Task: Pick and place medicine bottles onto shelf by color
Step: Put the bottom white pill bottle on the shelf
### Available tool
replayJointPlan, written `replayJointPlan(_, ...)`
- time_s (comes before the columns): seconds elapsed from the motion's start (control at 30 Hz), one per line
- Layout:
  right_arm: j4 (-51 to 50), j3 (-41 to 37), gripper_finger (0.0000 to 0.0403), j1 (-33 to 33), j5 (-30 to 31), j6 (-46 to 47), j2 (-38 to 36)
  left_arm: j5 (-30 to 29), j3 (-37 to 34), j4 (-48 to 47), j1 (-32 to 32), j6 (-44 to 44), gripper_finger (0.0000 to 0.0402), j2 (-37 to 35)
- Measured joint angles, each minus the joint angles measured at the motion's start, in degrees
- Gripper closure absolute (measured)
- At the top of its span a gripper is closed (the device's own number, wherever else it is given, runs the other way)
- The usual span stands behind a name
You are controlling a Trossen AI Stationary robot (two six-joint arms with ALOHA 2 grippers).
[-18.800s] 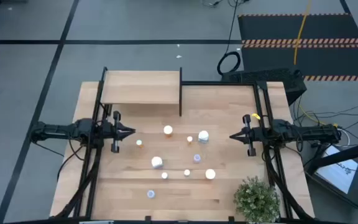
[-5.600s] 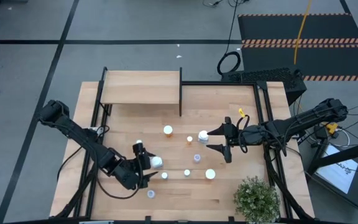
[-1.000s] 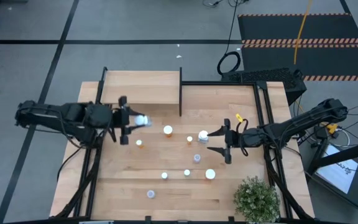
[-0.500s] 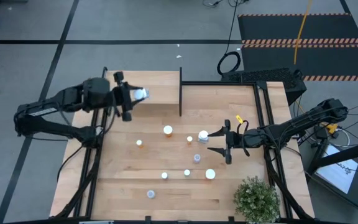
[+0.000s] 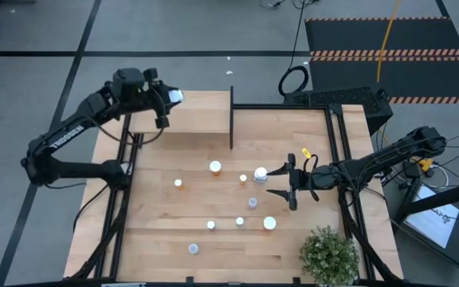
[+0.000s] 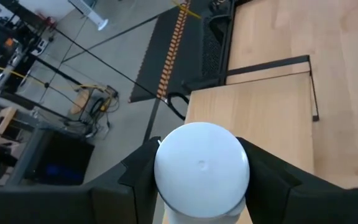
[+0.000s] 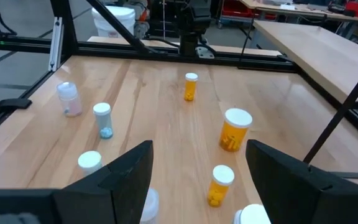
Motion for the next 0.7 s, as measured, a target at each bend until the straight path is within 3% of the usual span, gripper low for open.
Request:
replayJointPlan(0.17,1.69,0.0,0.0149,-1.41,0.04,-0.19,0.0,3.87,0.0,-0.88,5.39,2.53,0.021,-0.02)
replayJointPlan(0.27,3.01,0.0,0.0149,-2.6,0.3,0.14,0.0,9.5,0.0,-1.56,7.51,1.43,0.0213,-0.02)
replayJointPlan(0.4,8.51,0.0,0.0149,-4.94,3.77,-1.72,0.02,19.66,0.0,-2.16,6.85,-0.46,0.0217,-0.02)
replayJointPlan(0.5,17.01,0.35,0.0149,-7.75,4.68,-7.27,1.46,22.77,0.0,-2.12,4.3,-0.9,0.0213,-0.04)
replayJointPlan(0.6,23.12,2.92,0.0147,-10.83,1.09,-12.68,5.34,22.95,0.0,-1.53,0.65,-2.22,0.021,-0.04)
replayJointPlan(0.7,27.36,7.34,0.014,-14.82,-8.04,-8.86,10.95,22.98,0.0,-1.21,-3.67,-2.55,0.0209,-0.04)
